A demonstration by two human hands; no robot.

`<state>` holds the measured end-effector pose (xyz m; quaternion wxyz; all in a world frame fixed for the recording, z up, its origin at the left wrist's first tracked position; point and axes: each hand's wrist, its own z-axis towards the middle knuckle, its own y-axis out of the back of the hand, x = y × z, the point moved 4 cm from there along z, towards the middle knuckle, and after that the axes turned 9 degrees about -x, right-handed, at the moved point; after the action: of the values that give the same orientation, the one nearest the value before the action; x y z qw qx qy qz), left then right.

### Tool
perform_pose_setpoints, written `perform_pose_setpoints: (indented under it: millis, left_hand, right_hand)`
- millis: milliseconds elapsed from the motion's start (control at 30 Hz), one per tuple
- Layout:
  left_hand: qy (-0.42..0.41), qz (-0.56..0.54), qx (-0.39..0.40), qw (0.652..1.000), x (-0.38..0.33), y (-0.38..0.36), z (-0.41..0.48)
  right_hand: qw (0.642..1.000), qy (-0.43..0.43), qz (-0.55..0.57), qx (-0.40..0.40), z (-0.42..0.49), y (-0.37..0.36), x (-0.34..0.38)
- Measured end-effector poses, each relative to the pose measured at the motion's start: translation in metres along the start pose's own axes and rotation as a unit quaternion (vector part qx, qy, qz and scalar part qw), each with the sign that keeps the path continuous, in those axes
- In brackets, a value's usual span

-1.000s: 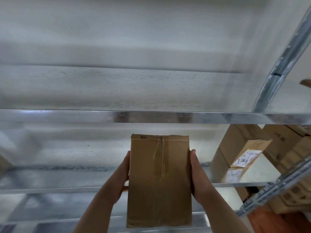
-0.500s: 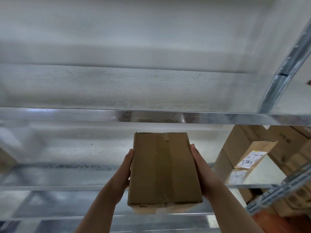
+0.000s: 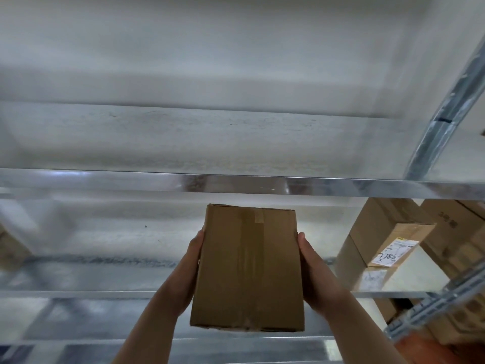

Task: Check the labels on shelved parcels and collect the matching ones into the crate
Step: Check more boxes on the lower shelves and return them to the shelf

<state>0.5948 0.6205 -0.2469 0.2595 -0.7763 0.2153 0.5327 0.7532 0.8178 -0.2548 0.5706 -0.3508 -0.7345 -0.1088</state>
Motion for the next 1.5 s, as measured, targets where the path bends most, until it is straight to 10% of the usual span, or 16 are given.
perform_pose_setpoints:
  millis: [567,1500]
  left_hand:
    - [0.110,0.097,0.011,0.989,0.015,0.013,0.013]
    - [-0.110,-0.027,0.008,0.994,0.008,-0.006,-0.008]
  right_hand:
    - [1.000,-0.019,-0.014,-0.017,0.007,0.010,0.022]
    - [0.995,0.045,0.090,-0.004,-0.016,-0.001,0.002]
